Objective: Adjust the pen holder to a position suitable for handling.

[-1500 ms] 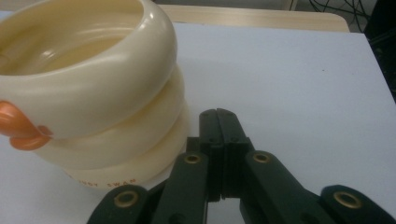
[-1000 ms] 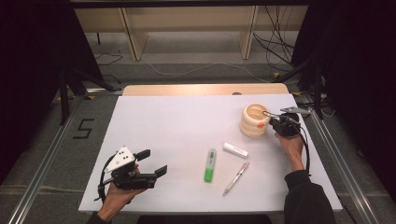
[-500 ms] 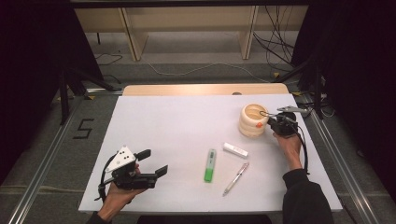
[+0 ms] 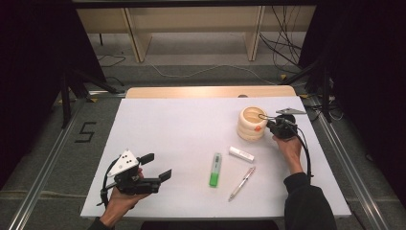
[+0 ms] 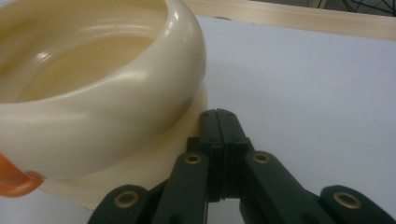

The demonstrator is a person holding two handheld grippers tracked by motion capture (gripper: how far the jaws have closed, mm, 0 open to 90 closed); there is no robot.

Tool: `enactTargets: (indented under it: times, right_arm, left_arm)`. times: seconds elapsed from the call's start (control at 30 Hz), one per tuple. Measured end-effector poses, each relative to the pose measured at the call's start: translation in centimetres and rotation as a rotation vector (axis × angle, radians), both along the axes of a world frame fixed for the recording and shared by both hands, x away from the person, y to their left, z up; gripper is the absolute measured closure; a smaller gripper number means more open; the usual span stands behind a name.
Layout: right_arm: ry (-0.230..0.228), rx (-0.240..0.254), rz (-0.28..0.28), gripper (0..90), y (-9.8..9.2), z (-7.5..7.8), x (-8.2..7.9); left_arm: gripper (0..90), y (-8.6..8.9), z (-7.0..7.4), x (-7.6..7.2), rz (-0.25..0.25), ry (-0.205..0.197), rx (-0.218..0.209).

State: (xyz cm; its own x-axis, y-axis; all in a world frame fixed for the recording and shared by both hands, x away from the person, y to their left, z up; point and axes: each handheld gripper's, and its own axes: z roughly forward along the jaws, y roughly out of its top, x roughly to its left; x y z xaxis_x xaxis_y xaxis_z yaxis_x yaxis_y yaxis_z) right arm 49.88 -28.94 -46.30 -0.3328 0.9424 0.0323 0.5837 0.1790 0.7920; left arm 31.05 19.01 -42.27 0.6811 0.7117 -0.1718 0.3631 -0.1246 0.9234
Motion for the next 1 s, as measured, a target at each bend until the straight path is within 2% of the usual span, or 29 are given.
enactTargets:
  times: [0.47, 1.0]
  right_arm:
    - [0.002, 0.005, 0.022, 90.0, 1.9, -0.4, 0.3]
    - [0.017, 0.017, 0.101, 90.0, 6.9, -0.4, 0.2]
  left_arm:
    - [11.7, 0.0, 0.0, 0.0, -0.004, -0.002, 0.004]
    - [11.7, 0.1, 0.1, 0.0, -0.002, -0.005, -0.002]
